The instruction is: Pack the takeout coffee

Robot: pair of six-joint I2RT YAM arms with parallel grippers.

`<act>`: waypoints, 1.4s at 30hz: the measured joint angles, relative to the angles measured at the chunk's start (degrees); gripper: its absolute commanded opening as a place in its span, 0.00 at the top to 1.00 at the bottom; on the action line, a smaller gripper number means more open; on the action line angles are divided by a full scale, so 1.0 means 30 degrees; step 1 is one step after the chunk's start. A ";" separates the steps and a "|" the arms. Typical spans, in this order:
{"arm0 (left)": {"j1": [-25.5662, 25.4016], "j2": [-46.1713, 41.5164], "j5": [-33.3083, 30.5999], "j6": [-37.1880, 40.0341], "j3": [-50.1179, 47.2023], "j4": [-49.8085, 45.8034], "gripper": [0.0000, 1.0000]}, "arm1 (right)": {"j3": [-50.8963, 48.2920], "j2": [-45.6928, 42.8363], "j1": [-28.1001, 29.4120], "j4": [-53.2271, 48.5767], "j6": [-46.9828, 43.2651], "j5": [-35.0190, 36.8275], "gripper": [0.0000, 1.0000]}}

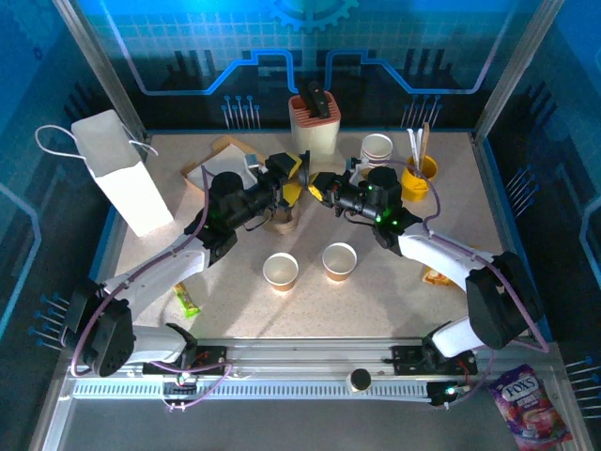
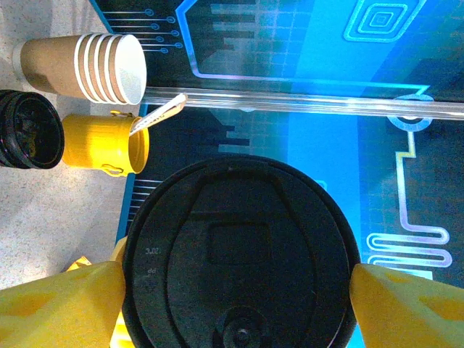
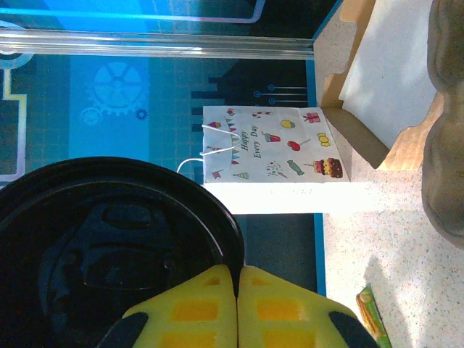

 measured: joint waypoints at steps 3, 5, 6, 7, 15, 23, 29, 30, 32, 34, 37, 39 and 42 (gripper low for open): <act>0.0000 0.0000 0.0000 -0.0029 0.0000 0.0029 0.18 | 0.0000 -0.0015 0.0000 -0.0015 -0.0007 0.0000 0.93; 0.0000 0.0000 0.0015 -0.0036 0.0000 0.0058 0.16 | 0.0000 -0.0036 0.0000 -0.0022 -0.0015 0.0000 0.93; 0.0000 0.0000 0.0029 -0.0036 0.0000 0.0102 0.16 | 0.0000 -0.0036 0.0000 -0.0022 -0.0015 0.0000 0.93; 0.0000 0.0000 0.0036 -0.0044 0.0000 0.0168 0.16 | 0.0000 -0.0036 0.0000 -0.0029 -0.0015 0.0000 0.93; 0.0000 0.0066 0.0051 -0.0117 0.0000 0.0386 0.21 | 0.0007 -0.0073 0.0073 -0.0044 -0.0029 0.0087 0.93; 0.0000 0.0379 0.0197 -0.0146 0.0000 0.0561 0.20 | 0.0015 -0.0073 0.0124 -0.0386 -0.0240 0.0131 0.93; 0.0000 0.0401 0.0189 -0.0138 0.0000 0.0568 0.24 | 0.0131 -0.0073 0.0124 -0.0517 -0.0284 0.0146 0.93; 0.0000 0.0408 0.0197 -0.0117 0.0000 0.0576 0.24 | 0.0168 -0.0073 0.0124 -0.0554 -0.0313 0.0153 0.93; 0.0000 0.0415 0.0197 -0.0095 0.0007 0.0583 0.23 | 0.0226 -0.0073 0.0124 -0.0670 -0.0321 0.0153 0.93; 0.0000 0.0415 0.0189 -0.0087 0.0000 0.0576 0.23 | 0.0255 -0.0073 0.0124 -0.0736 -0.0342 0.0153 0.93; 0.0000 0.0415 0.0197 -0.0087 0.0007 0.0576 0.24 | 0.0255 -0.0073 0.0124 -0.0765 -0.0393 0.0153 0.93; 0.0000 0.0444 0.0189 -0.0087 0.0007 0.0576 0.26 | 0.0277 -0.0066 0.0124 -0.0831 -0.0393 0.0175 0.93; 0.0000 0.0525 0.0182 -0.0087 0.0007 0.0590 0.28 | 0.0299 -0.0066 0.0124 -0.0969 -0.0393 0.0313 0.92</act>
